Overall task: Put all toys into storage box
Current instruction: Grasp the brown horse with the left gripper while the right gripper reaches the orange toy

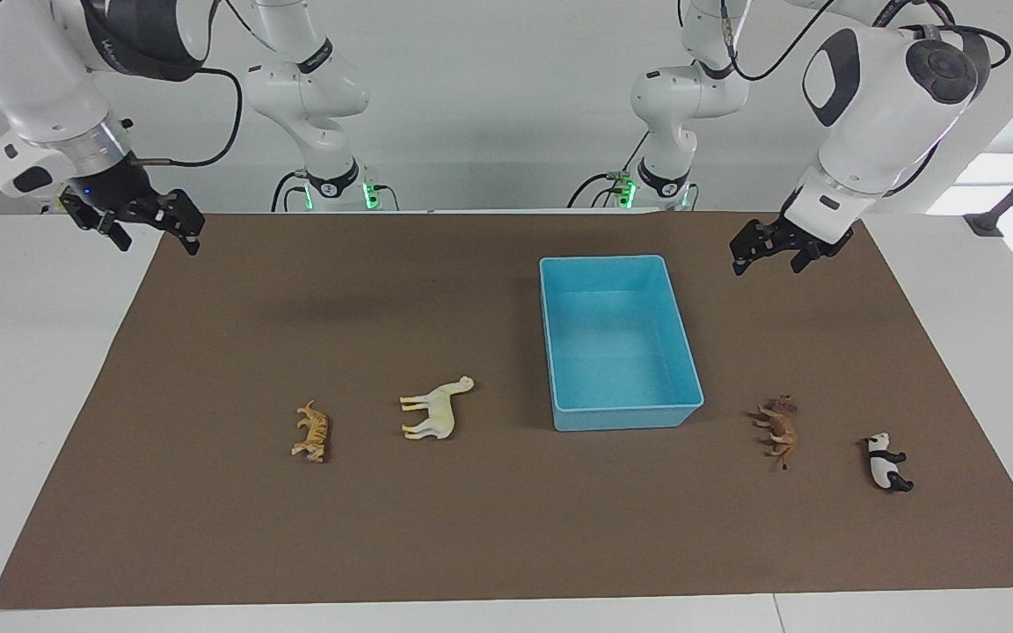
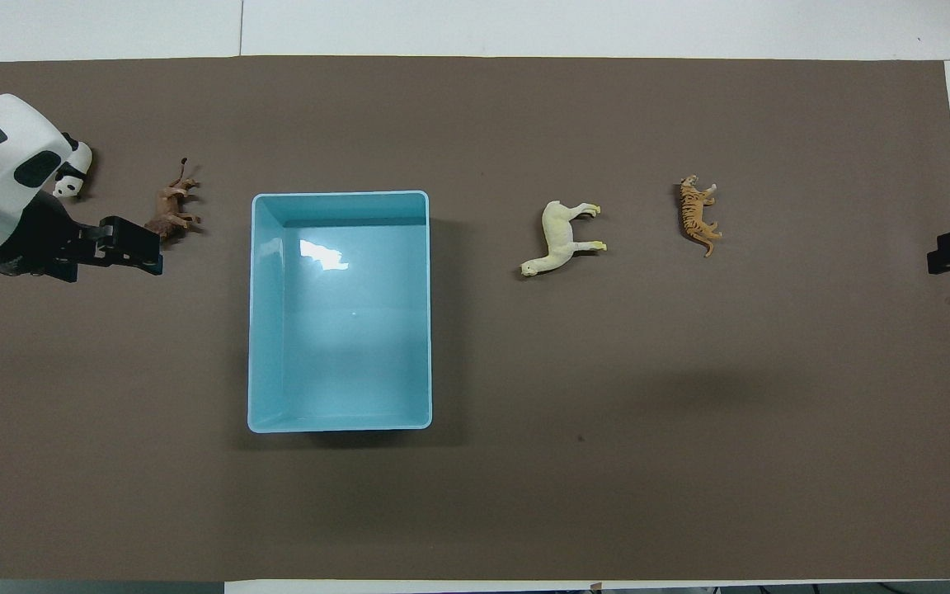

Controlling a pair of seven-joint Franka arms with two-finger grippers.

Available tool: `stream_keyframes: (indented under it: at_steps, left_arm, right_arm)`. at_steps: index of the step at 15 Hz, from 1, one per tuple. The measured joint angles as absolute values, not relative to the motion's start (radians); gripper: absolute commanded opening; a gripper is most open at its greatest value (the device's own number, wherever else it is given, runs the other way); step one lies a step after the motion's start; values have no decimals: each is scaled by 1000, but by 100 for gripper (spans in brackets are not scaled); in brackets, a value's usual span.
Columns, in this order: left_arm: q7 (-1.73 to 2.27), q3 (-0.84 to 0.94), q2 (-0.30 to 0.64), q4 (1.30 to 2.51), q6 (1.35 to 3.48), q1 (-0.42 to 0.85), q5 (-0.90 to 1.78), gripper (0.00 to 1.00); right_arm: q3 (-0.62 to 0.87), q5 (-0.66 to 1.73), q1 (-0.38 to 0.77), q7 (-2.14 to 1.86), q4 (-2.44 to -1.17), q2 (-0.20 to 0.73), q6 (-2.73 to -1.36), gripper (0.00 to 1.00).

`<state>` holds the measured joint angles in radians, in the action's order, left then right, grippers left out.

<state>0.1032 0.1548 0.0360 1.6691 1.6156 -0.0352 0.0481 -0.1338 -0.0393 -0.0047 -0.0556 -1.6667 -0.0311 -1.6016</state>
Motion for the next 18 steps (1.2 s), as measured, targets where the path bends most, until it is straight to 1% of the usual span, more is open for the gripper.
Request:
stream_keyframes:
  at_steps: [7,8,10,12,14,15,18]
  left_arm:
    - [104,150,36,1675,1624,-38,46,100]
    - [105,148,35,1683,1653,-40,46,100]
    - [105,144,36,1721,1802,-55,40,100]
    - [74,141,45,1775,1929,-103,34,100]
    - [10,137,83,1810,2044,-147,32,100]
    - [-6,135,116,1821,2107,-168,31,100]
    - [-27,138,253,1849,2321,-189,31,100]
  right_arm:
    - [-127,-32,-1,-48,-1655,-31,-1601,100]
    - [-127,-32,3,-48,-1653,-31,-1601,100]
    - [-124,-21,7,-48,-1651,-32,-1601,100]
    - [-111,8,7,-46,-1651,-32,-1602,100]
    - [-102,18,7,-38,-1652,-30,-1617,100]
    - [-97,20,9,-32,-1654,-25,-1626,100]
    - [-92,26,33,-5,-1662,32,-1682,100]
